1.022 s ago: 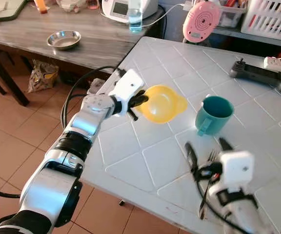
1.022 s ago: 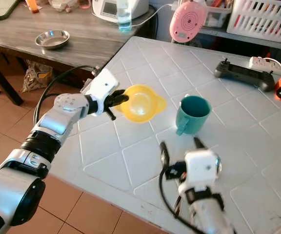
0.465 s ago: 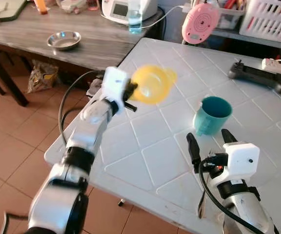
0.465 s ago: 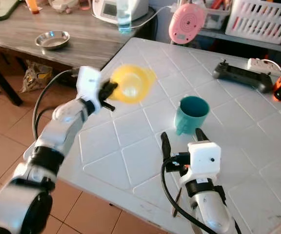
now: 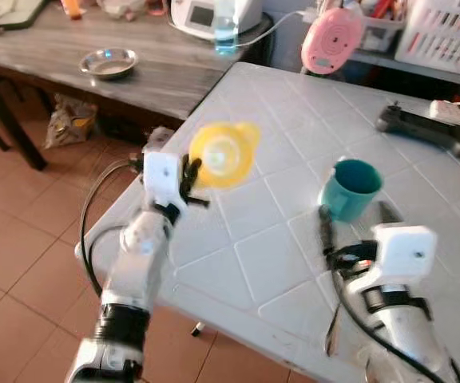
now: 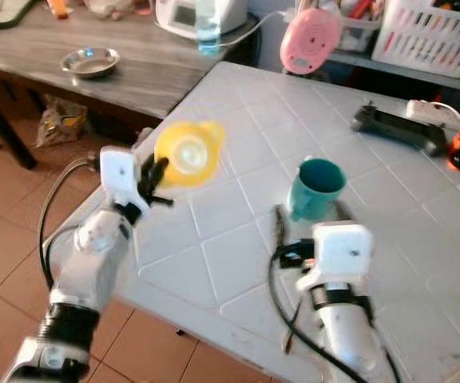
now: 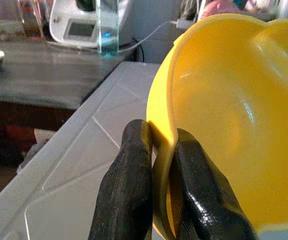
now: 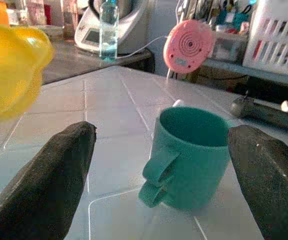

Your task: Setting the table

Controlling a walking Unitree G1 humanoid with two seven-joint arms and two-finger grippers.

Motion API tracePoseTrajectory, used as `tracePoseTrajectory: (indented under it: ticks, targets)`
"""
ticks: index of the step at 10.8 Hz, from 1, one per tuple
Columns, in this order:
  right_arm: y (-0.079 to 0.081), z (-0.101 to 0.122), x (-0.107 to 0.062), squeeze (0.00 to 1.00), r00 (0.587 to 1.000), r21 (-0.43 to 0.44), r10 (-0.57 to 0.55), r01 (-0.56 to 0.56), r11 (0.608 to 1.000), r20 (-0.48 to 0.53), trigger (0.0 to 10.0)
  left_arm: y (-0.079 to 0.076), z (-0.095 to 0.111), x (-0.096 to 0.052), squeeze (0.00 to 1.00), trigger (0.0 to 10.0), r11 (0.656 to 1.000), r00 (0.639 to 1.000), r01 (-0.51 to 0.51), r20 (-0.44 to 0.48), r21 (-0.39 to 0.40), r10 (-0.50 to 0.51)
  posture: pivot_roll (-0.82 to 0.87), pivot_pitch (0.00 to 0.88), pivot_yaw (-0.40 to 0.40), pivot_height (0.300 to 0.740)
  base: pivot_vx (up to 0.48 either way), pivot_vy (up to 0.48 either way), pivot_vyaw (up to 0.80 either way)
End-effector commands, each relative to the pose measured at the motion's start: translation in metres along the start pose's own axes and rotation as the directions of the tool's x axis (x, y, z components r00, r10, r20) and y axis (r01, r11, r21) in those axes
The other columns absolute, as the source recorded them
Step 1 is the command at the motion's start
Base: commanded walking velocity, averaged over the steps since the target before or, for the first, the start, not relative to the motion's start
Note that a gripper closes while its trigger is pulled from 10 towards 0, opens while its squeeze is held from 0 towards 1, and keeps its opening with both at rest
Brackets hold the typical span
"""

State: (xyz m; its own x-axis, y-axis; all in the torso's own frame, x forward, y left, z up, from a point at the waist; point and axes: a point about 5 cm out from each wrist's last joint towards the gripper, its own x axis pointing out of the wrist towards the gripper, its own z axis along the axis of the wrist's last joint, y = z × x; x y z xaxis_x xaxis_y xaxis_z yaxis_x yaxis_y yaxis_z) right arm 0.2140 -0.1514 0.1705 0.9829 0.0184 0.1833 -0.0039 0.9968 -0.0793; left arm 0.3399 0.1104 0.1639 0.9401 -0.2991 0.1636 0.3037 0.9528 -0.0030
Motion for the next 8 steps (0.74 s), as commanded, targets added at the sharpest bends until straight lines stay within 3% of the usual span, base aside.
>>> tracePoseTrajectory:
  ticks: [1,2,7,8]
  targets:
    - [-0.003,0.003,0.000,0.00,0.999,-0.003,-0.038,0.038,0.999,0.016,10.0,-0.003,0.011,0.000,0.00,10.0,1.000,0.999,0.009,0.039,0.011,-0.010,0.04,0.090,-0.008,0.740,0.000,0.000,0.00]
    - [-0.004,0.002,0.000,0.00,0.998,-0.004,-0.057,0.057,0.998,0.010,10.0,-0.002,0.007,-0.003,0.00,10.0,1.000,1.000,0.013,0.019,0.021,-0.013,0.04,0.090,-0.003,0.740,0.000,0.000,0.00]
    - [-0.002,-0.004,0.000,0.00,0.998,-0.006,-0.065,0.065,0.998,-0.006,10.0,0.001,-0.002,-0.011,0.00,10.0,1.000,0.999,-0.016,-0.030,0.016,0.016,0.05,0.081,0.005,0.740,0.000,0.000,-0.75]
    - [-0.002,-0.004,0.000,0.00,0.998,-0.007,-0.058,0.057,0.998,-0.002,10.0,0.002,-0.004,-0.013,0.00,10.0,0.999,0.999,-0.024,-0.033,0.026,0.025,0.05,0.077,0.003,0.740,0.000,0.000,0.00]
